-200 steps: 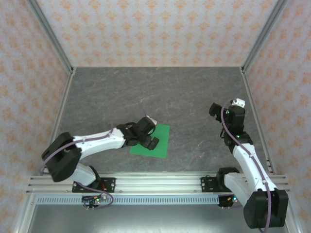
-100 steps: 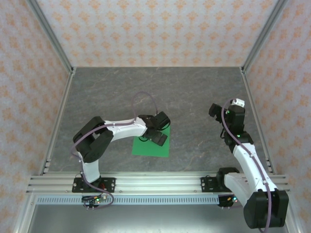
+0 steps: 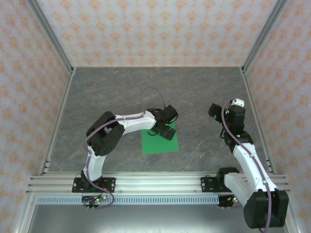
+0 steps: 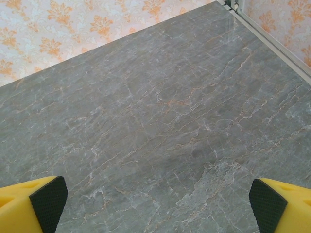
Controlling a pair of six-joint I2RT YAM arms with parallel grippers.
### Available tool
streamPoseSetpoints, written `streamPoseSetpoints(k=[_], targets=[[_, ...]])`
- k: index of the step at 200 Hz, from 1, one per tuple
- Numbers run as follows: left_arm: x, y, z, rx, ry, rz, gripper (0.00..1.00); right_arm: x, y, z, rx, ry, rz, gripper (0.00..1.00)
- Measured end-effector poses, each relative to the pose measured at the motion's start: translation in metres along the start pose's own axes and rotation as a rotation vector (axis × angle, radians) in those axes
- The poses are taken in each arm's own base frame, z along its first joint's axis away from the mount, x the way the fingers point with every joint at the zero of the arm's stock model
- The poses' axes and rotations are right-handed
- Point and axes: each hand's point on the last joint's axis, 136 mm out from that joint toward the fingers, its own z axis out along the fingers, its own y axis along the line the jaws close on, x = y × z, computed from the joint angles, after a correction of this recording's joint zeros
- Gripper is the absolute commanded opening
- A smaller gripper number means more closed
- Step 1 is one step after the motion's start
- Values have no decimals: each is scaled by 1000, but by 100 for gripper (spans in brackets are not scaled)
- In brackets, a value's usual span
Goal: Fold a paper plane with a square sheet of paper (fold left side to right side)
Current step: Move the square sheet of paper to the center of the table, then pick up the square sheet of paper from the center of the table.
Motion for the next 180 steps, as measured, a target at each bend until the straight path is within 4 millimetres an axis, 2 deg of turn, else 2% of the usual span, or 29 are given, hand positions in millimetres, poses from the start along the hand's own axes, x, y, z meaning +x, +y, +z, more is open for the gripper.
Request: streamPoseSetpoints(k=[62,100,123,142,180], targets=[[-42,4,11,41,-25,78,96,4,4,0,-22,21,21,100],[-45,2,11,51,-29,135,96,11,11,7,-44,90,27,100],[-45,2,6,51,-31,146,96,13,26,19,-79,156,19,100],[-43,5,-12,63,-57,135,96,22,46,33,-113,228,-5,100],[-27,28,-76,141,-187,-14,96,59,101,67,-169,398,-89,96]])
